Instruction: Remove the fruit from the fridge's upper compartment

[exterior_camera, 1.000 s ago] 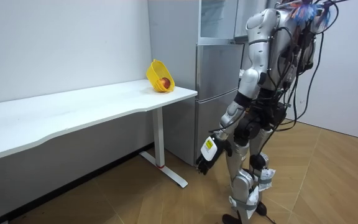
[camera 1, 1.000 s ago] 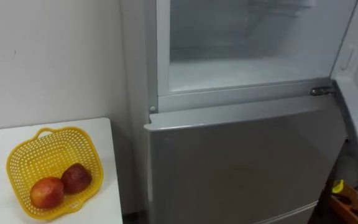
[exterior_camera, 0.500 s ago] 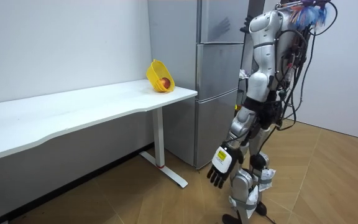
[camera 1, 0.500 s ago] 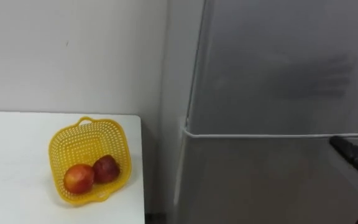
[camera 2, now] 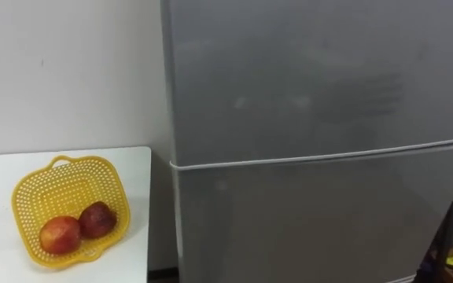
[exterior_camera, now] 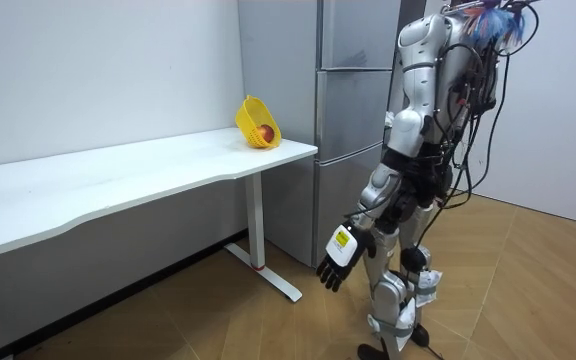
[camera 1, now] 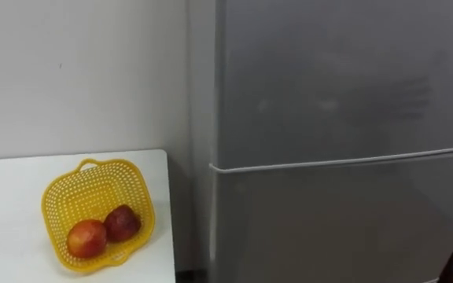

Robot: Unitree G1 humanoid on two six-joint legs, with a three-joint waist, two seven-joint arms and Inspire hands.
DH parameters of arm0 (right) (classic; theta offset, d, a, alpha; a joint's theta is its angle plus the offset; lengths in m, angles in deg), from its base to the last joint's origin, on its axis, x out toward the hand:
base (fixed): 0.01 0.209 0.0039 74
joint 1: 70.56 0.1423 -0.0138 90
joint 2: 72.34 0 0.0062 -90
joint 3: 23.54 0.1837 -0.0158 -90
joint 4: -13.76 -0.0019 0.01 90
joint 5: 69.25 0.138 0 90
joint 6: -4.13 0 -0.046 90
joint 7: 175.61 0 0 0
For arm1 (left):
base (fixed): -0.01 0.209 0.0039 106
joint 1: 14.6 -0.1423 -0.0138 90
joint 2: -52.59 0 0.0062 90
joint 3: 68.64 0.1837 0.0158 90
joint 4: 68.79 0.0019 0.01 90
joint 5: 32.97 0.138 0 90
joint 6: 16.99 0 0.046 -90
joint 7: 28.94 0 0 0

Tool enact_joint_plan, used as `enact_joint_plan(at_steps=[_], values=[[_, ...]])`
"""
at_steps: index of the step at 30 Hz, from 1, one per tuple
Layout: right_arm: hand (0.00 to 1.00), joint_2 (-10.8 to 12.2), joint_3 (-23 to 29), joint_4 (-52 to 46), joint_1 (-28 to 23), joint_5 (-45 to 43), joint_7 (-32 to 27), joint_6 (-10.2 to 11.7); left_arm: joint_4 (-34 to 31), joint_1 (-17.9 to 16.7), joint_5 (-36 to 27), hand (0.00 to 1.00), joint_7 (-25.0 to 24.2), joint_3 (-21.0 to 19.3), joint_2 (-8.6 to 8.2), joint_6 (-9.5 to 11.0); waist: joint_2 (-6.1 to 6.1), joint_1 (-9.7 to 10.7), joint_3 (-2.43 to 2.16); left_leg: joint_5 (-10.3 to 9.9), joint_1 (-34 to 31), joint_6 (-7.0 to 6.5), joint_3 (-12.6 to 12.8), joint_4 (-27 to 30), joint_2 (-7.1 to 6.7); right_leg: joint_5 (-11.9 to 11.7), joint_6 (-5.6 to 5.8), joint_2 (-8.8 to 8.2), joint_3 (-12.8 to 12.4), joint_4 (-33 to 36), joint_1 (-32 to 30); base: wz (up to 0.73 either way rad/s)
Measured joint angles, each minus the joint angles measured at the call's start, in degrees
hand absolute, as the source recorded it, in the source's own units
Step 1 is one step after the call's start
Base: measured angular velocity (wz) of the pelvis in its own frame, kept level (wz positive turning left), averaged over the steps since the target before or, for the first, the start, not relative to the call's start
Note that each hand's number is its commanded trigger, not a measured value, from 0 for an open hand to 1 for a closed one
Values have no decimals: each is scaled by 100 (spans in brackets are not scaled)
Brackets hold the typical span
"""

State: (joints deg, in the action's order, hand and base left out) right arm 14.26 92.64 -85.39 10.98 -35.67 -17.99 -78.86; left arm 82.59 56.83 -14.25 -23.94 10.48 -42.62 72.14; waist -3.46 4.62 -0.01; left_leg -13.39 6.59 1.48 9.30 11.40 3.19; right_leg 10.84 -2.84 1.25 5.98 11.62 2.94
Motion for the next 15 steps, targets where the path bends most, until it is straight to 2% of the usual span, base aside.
enact_joint_plan(at_steps=[3,6,9,12,14,15], values=[[0,199,-10,726,-221,-156,-264,47,-189,-18,-4,0,84,34,0,-97,-34,-9,-12,0,-23,0,5,-4,-1,8,11,-6,44,-14,3,11],[0,415,-170,2060,-308,-229,-282,-19,-232,1,-46,0,99,121,-10,-223,-88,-15,-32,0,-48,-1,19,-8,1,7,11,-10,53,-16,14,2],[0,645,-572,3751,-570,-70,-152,-188,-216,24,-39,0,117,150,-103,-305,-14,-51,-67,-2,-33,-4,2,-49,-2,10,15,-17,80,-18,22,0],[0,808,-722,5198,-526,-13,94,-351,-213,27,-5,0,113,127,-164,-391,37,-52,-66,-2,-10,-3,2,-52,-1,14,10,-17,79,-11,41,0],[0,904,-849,6413,-517,-18,336,-529,-155,12,-5,0,106,35,-242,-413,156,-66,-90,-2,30,-3,6,-45,-9,44,12,-28,79,-7,72,0],[0,919,-893,6628,-526,-28,404,-567,-157,7,-7,0,104,-4,-260,-412,187,-67,-82,-2,41,-3,-1,-48,-11,52,14,-28,72,-3,79,0]])
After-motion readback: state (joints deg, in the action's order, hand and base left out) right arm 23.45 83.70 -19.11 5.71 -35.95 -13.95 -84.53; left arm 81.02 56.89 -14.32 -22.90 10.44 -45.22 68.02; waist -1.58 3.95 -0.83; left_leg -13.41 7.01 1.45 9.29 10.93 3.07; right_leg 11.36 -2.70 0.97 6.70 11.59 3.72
